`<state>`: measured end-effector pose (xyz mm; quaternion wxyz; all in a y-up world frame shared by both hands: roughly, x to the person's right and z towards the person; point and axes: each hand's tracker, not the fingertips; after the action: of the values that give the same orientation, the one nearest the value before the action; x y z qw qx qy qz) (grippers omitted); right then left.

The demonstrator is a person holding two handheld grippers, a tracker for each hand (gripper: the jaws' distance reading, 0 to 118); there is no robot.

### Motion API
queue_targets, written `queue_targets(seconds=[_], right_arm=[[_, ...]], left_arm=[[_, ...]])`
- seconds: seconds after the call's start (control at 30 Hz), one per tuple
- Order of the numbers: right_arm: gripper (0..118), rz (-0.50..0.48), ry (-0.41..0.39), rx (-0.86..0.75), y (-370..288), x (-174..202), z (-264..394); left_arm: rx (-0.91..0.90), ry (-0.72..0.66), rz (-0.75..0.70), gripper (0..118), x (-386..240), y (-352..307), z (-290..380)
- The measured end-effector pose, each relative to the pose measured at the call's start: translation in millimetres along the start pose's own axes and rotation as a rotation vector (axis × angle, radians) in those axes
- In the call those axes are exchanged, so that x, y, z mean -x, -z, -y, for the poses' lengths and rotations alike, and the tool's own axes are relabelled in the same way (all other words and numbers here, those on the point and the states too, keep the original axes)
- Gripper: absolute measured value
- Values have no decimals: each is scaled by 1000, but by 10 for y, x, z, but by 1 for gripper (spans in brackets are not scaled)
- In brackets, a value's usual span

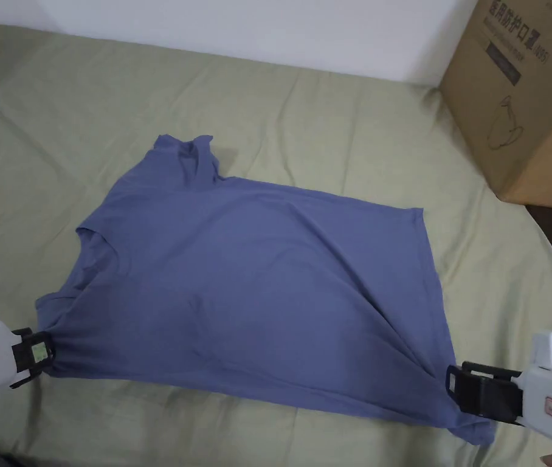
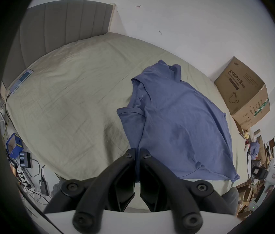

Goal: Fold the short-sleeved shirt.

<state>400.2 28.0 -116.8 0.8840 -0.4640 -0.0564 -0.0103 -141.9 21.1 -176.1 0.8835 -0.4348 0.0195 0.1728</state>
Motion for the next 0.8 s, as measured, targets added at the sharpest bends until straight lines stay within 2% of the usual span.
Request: queue_targets(seconds=[0.03, 0.1, 0.17, 0.23, 0.3, 0.33, 0.4, 0.47, 0.5, 0.53, 0.57, 0.6, 0.8], right_arm=[[116, 11, -20, 62, 95, -25, 31], [111, 46, -2, 144, 264, -68, 107], [109, 31, 29, 187, 413, -105, 181], [102, 33, 68, 211, 532, -158, 244], [88, 18, 112, 254, 643, -195, 289], [77, 22, 139, 257, 681, -207, 299], [39, 0, 138, 246, 724, -243, 335], [6, -111, 164, 238, 716, -237, 329], [6, -121, 180, 233, 658, -216, 328], [5, -89, 162, 239, 616, -204, 303], [5, -88, 86, 215, 568, -193, 279], [5, -72, 54, 207, 510, -188, 247], [5, -108, 106, 102, 93, -334, -158]], left_arm=[[0, 5, -6, 0, -2, 11, 0], [3, 11, -12, 0, -20, 10, 1], [2, 10, -12, 0, -9, 27, -6], [3, 14, -18, 0, -24, 22, -13], [1, 11, -24, 0, -7, 36, -31], [1, 11, -24, 0, -11, 34, -38], [0, 14, -26, 0, -31, 32, -45], [0, 17, -32, 0, -17, 64, -65], [-1, 15, -35, 0, -21, 69, -71], [-1, 11, -40, 0, -23, 70, -84], [-3, 1, -38, 0, -17, 34, -71], [-8, -12, -32, 0, -8, 19, -88], [-53, -129, 33, 0, 52, -54, -360]])
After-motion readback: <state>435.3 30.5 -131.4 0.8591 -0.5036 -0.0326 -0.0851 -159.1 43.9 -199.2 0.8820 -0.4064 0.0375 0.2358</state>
